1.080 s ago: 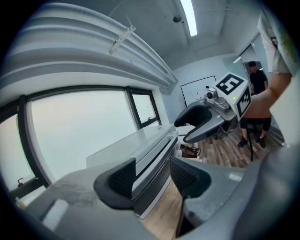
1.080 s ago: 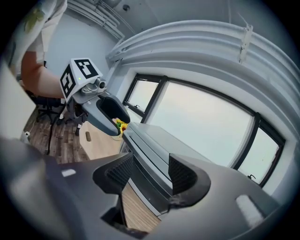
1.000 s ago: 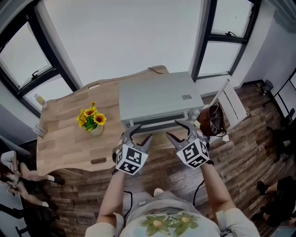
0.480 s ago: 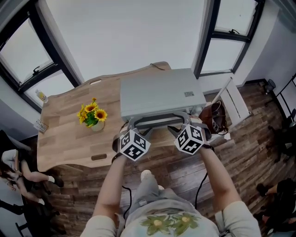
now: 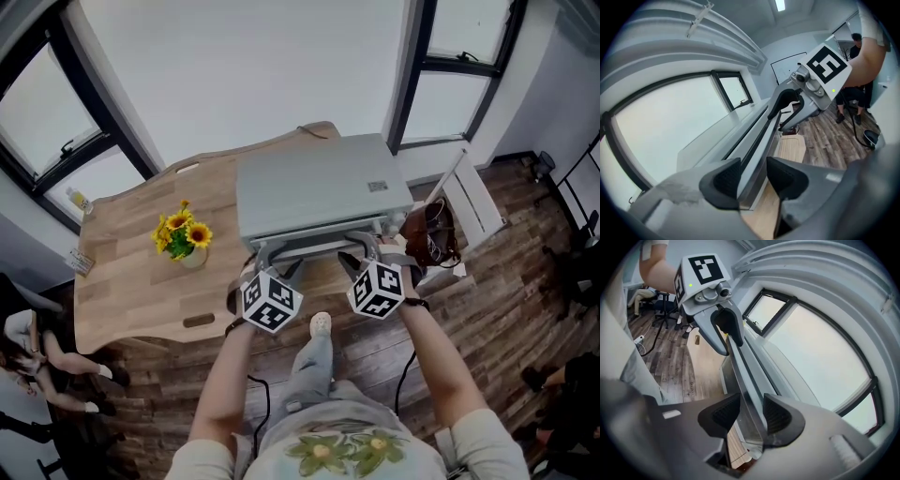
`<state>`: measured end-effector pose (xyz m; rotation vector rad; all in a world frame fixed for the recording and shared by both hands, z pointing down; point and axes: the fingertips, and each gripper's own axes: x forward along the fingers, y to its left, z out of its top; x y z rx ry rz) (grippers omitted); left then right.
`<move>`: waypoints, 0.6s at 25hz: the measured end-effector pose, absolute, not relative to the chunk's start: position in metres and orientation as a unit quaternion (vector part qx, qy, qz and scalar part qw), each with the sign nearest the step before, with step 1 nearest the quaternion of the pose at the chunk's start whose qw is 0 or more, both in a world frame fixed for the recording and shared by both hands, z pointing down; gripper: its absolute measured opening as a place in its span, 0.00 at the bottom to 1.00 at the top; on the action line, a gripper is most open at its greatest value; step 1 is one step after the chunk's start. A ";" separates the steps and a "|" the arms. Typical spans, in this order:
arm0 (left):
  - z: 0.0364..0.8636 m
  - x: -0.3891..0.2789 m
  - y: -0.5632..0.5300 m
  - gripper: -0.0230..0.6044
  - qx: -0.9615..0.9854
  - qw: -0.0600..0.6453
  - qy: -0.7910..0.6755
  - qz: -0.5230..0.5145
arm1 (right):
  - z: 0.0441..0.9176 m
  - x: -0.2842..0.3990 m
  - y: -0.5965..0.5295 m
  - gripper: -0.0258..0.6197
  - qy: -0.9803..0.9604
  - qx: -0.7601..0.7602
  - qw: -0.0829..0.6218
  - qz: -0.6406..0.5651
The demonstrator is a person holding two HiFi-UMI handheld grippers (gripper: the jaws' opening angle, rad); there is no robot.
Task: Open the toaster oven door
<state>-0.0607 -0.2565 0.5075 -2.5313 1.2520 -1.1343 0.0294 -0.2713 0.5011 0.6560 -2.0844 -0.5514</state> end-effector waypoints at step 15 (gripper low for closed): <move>0.522 -0.054 -0.218 0.28 -0.825 0.059 0.419 -0.375 | 0.513 0.039 -0.235 0.23 -0.831 0.291 0.417 -0.226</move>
